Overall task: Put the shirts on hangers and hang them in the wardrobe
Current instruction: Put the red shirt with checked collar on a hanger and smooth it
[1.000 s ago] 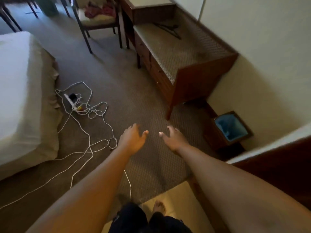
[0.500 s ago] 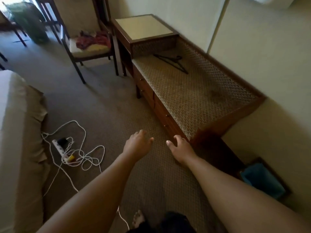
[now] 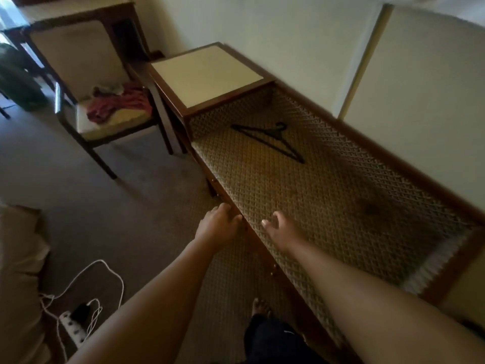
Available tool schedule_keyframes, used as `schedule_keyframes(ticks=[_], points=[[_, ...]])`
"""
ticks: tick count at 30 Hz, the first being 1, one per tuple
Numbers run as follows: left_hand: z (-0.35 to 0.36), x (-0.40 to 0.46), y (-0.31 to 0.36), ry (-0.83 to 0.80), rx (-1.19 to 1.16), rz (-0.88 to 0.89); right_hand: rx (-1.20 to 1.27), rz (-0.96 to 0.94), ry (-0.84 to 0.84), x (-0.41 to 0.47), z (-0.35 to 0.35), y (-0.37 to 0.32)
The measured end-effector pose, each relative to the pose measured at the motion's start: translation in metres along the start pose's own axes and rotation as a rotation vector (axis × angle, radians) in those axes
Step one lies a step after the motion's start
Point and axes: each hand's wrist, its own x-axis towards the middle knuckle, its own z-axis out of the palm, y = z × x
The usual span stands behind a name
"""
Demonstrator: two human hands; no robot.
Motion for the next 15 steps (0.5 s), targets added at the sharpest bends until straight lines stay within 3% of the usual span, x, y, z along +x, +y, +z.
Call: schedule_keyframes(ticks=[9,15], points=[[-0.06,0.189,0.043,-0.053,-0.042,0.04,0.002,0.014,0.061,0.157,-0.071,-0.08],[-0.083,0.316,0.064,-0.131,0.034,0.19,-0.007,0.08,0.156,0.254,-0.095,-0.108]])
